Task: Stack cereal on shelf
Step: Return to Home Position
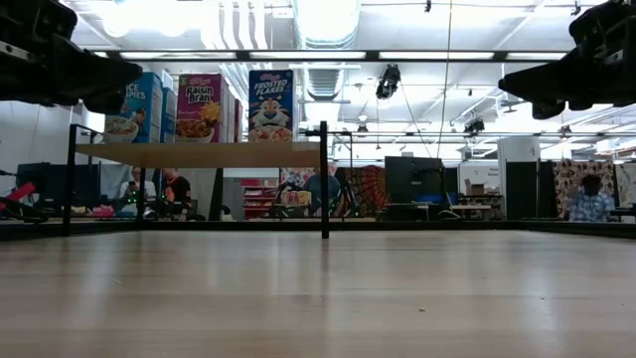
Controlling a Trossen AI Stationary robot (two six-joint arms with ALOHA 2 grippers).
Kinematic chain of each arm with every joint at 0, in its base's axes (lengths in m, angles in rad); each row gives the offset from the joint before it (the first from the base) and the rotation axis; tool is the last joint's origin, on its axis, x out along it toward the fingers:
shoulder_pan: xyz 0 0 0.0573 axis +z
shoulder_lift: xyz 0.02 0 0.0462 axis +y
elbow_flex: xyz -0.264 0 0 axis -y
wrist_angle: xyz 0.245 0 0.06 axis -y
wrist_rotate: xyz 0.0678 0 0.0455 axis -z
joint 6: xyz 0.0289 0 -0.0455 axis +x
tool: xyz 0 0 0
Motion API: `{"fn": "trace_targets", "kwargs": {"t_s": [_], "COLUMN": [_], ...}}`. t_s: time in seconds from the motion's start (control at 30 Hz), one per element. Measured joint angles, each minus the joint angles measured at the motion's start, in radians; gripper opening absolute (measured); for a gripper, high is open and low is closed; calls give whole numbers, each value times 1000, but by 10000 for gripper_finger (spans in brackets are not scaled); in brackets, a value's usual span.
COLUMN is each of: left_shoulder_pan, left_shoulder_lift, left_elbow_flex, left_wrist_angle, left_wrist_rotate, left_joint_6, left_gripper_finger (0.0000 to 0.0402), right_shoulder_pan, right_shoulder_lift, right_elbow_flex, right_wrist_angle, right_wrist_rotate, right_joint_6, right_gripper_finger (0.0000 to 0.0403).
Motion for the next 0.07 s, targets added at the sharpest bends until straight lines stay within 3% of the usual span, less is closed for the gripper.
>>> {"fn": "trace_targets", "kwargs": {"t_s": [0.07], "left_shoulder_pan": [0], "left_shoulder_lift": [0], "left_elbow_flex": [0], "left_wrist_angle": [0], "left_wrist_rotate": [0], "left_joint_6": [0], "left_gripper_finger": [0], "right_shoulder_pan": [0], "right_shoulder_lift": [0], "right_elbow_flex": [0], "right_wrist_angle": [0], "right_wrist_rotate": [0], "right_joint_6": [-1], "right_gripper_finger": [68]}}
